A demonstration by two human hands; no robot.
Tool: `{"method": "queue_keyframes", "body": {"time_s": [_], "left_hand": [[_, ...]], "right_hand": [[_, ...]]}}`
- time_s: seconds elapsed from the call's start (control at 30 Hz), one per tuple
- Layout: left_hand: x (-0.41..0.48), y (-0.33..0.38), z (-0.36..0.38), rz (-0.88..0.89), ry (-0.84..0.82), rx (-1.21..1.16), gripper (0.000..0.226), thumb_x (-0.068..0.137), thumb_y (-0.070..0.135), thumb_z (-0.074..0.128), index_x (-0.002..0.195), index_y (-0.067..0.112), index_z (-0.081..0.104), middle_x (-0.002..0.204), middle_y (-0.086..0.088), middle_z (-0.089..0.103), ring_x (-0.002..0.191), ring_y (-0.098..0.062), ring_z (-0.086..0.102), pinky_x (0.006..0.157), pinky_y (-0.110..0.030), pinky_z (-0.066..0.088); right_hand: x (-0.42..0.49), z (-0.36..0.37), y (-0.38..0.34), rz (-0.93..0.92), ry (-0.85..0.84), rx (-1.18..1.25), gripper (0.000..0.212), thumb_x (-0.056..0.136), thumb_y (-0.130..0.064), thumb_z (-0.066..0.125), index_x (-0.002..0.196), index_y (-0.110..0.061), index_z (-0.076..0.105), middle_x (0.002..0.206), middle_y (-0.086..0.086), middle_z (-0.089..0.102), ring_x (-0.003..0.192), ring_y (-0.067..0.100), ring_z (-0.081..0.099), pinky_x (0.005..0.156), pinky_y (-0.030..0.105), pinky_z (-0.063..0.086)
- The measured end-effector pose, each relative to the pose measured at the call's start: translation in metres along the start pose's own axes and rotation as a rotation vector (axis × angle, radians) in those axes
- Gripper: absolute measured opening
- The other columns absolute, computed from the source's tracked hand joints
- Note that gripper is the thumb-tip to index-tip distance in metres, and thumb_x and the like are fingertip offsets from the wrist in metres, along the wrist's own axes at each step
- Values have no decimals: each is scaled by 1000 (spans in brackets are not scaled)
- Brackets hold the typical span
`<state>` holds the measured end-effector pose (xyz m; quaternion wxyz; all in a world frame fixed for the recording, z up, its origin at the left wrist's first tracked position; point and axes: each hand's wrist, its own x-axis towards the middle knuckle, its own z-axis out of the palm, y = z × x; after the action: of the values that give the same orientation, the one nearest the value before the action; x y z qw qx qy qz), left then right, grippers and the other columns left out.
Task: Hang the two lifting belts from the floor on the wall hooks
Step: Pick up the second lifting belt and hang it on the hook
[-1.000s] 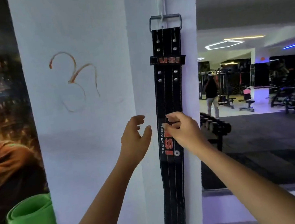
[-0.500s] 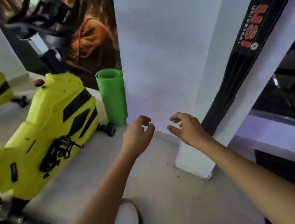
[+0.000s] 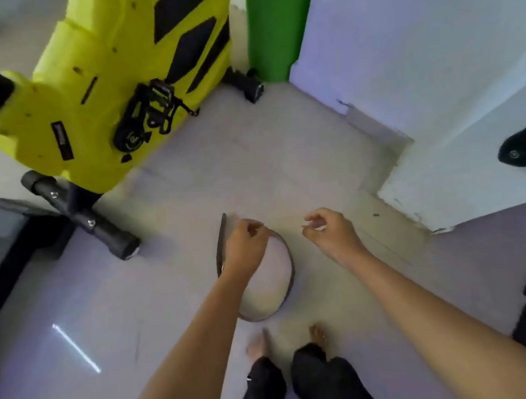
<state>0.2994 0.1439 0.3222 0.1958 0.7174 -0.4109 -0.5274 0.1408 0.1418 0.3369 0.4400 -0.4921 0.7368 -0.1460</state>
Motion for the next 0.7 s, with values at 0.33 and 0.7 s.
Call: {"method": "queue_keyframes", "body": {"time_s": [0.33,0.7], "left_hand": [[152,-140,69,-573,157,-470,21,89,18,47,68,17,50,72,-1,54,62,-18,49,56,-28,34],[389,-243,196,-872,485,-892,37,90,37,55,102,3,50,72,-10,52,59,-22,49,55,-31,42]], "right_hand": [[184,121,79,98,-251,-56,27,81,-15,64,107,-7,63,107,14,68,101,25,61,81,21,39],[406,230,207,2,-375,-163,31,84,-22,63,111,-6,61,111,15,67,101,26,62,83,25,44]]}}
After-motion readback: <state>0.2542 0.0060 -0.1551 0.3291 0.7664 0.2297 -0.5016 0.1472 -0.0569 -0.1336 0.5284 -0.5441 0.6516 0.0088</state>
